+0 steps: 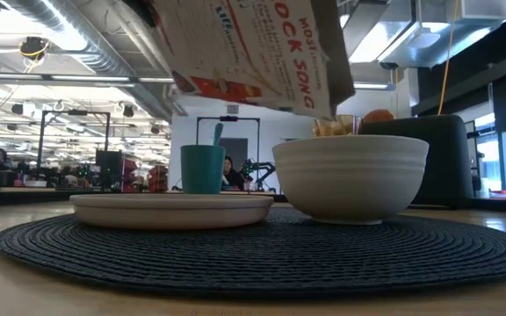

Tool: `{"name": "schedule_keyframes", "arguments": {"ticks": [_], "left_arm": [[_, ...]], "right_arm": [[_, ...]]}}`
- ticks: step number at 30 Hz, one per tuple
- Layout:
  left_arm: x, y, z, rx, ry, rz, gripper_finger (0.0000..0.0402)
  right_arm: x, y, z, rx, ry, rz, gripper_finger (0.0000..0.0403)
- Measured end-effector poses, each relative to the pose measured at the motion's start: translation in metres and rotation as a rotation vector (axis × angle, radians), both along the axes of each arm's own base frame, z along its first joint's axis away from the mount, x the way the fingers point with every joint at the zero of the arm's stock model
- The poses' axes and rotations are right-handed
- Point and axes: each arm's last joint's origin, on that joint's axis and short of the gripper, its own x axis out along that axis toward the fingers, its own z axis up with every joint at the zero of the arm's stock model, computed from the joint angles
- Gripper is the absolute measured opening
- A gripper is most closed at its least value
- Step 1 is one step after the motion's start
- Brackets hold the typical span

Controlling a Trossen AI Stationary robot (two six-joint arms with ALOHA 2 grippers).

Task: Arrange a breakfast setting
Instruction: Pour the cereal from the cereal box into the white bowl

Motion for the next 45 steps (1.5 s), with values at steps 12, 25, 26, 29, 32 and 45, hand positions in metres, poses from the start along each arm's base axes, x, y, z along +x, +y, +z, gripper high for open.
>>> {"name": "schedule_keyframes", "arguments": {"ticks": [12, 25, 26, 29, 32, 45], "left_arm": [[0.003, 0.000, 0.002, 0.072, 0.061, -0.071, 0.0220], [0.014, -0.002, -0.005, 0.146, 0.116, -0.102, 0.0220], [0.015, -0.002, -0.006, 0.153, 0.129, -0.111, 0.0220], [0.016, -0.004, -0.006, 0.159, 0.134, -0.117, 0.0220], [0.016, -0.004, -0.006, 0.182, 0.138, -0.119, 0.0220], [0.016, -0.003, -0.005, 0.189, 0.109, -0.095, 0.0220]], "right_arm": [[0.000, 0.000, 0.000, -0.006, 0.004, 0.006, 0.0234], [0.000, 0.000, 0.000, -0.011, 0.007, 0.012, 0.0234], [0.000, 0.000, 0.000, -0.012, 0.007, 0.012, 0.0234], [0.000, 0.000, 0.000, -0.012, 0.007, 0.012, 0.0234], [0.000, 0.000, 0.000, -0.012, 0.007, 0.012, 0.0234], [0.000, 0.000, 0.000, -0.012, 0.007, 0.012, 0.0234]]}}
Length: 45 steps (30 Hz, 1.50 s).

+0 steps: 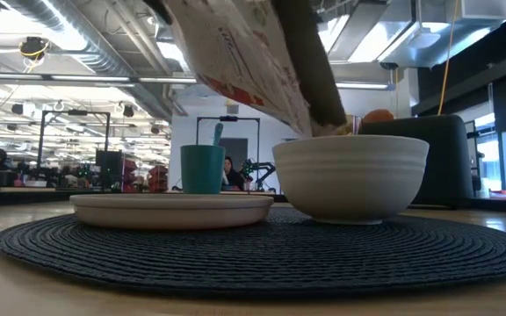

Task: Arrange a breakfast setting
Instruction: Pour the cereal from the cereal box into the white bowl

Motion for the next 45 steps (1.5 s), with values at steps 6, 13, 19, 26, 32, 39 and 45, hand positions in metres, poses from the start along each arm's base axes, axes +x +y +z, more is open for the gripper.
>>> {"name": "schedule_keyframes", "arguments": {"ticks": [6, 13, 19, 26, 32, 39, 45], "left_arm": [[-0.001, 0.000, -0.001, -0.048, -0.031, 0.020, 0.0220], [-0.007, -0.003, -0.003, -0.094, -0.035, 0.054, 0.0220], [-0.015, -0.005, -0.005, -0.145, -0.039, 0.104, 0.0220], [-0.017, -0.009, -0.006, -0.225, -0.107, 0.160, 0.0220], [-0.019, -0.013, -0.007, -0.316, -0.152, 0.211, 0.0220], [-0.020, -0.017, -0.010, -0.470, -0.224, 0.313, 0.0220], [-0.026, -0.016, -0.006, -0.572, -0.297, 0.391, 0.0220]], "right_arm": [[0.000, 0.000, 0.000, 0.000, 0.000, 0.000, 0.0234], [0.000, 0.000, 0.000, 0.000, 0.000, 0.000, 0.0234], [0.000, 0.000, 0.000, 0.000, 0.000, 0.000, 0.0234], [0.000, 0.000, 0.000, 0.000, 0.000, 0.000, 0.0234], [0.000, 0.000, 0.000, -0.001, -0.001, 0.000, 0.0234], [0.000, 0.000, 0.000, 0.002, -0.003, -0.004, 0.0234], [0.003, -0.001, 0.003, -0.013, -0.044, -0.008, 0.0234]]}}
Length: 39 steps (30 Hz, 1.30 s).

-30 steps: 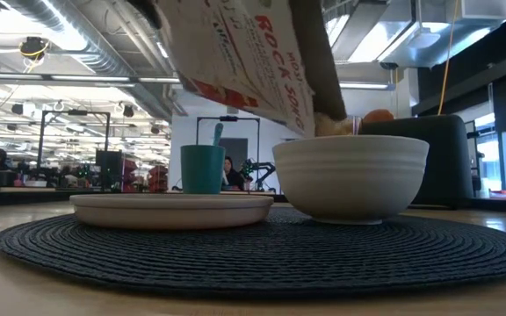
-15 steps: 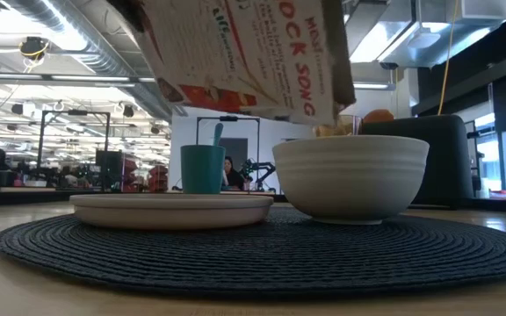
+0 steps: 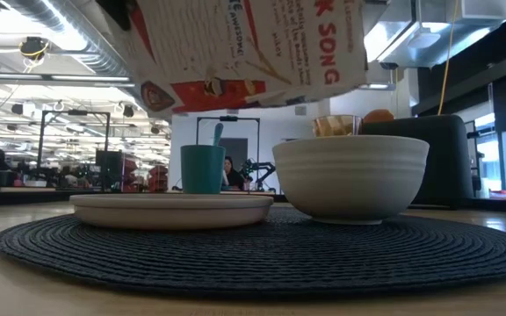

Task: Arrange a breakfast setting
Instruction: Pour the cereal from the cereal box into the white bowl

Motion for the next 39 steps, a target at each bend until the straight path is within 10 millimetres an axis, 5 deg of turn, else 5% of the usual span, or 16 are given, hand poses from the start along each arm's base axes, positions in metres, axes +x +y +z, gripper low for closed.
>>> {"name": "schedule_keyframes", "arguments": {"ticks": [11, 21, 30, 39], "left_arm": [[-0.029, 0.004, 0.022, -0.184, -0.221, 0.193, 0.0220], [-0.078, 0.012, 0.038, -0.274, -0.482, 0.343, 0.0220], [-0.114, 0.017, 0.006, -0.410, -0.851, 0.413, 0.0220], [-0.129, 0.028, 0.006, -0.472, -1.190, 0.311, 0.0220]], "right_arm": [[0.008, 0.000, 0.010, 0.016, -0.158, 0.084, 0.0234], [0.015, 0.002, 0.019, 0.019, -0.275, 0.173, 0.0234], [0.078, 0.018, -0.014, -0.007, -0.533, 0.460, 0.0234], [0.142, 0.003, -0.064, -0.020, -0.780, 0.510, 0.0256]]}}
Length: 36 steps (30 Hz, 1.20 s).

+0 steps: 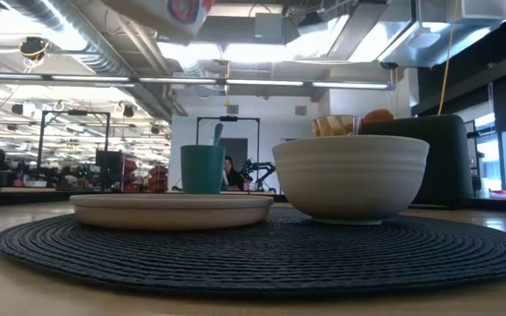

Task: Arrange a breakfast setting
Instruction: Pour the cereal from the cereal box into the white bowl

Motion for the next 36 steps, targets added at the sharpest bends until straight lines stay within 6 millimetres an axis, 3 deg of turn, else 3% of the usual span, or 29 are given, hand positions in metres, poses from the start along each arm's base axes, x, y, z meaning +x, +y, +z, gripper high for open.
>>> {"name": "schedule_keyframes", "arguments": {"ticks": [8, 14, 17, 19, 21, 24, 25, 30, 36], "left_arm": [[0.010, 0.002, -0.001, 0.002, -0.105, -0.165, 0.0220], [0.017, 0.006, -0.009, -0.008, -0.087, -0.139, 0.0220], [0.020, 0.006, -0.010, -0.024, -0.096, -0.168, 0.0220], [0.022, 0.007, -0.009, -0.034, -0.106, -0.177, 0.0220], [0.024, 0.008, -0.009, -0.052, -0.115, -0.169, 0.0220], [0.030, 0.009, -0.012, -0.096, -0.121, -0.137, 0.0228], [0.031, 0.010, -0.012, -0.109, -0.126, -0.130, 0.0235], [0.039, 0.013, -0.015, -0.160, -0.142, -0.076, 0.0286], [0.034, 0.015, 0.004, -0.196, -0.321, -0.065, 0.0340]], "right_arm": [[0.053, -0.011, -0.008, 0.046, -0.066, 0.094, 0.0346], [0.070, -0.008, -0.003, 0.036, -0.074, 0.168, 0.0342], [0.073, -0.006, -0.002, 0.045, -0.076, 0.164, 0.0314], [0.074, -0.007, -0.003, 0.052, -0.069, 0.149, 0.0274], [0.075, -0.008, -0.005, 0.057, -0.054, 0.148, 0.0209], [0.075, -0.008, -0.008, 0.035, -0.023, 0.144, 0.0069], [0.074, -0.008, -0.009, 0.018, -0.011, 0.143, 0.0040], [0.074, -0.009, -0.015, 0.031, 0.048, 0.108, 0.0030], [0.074, -0.008, -0.025, 0.014, 0.137, 0.090, 0.0030]]}}
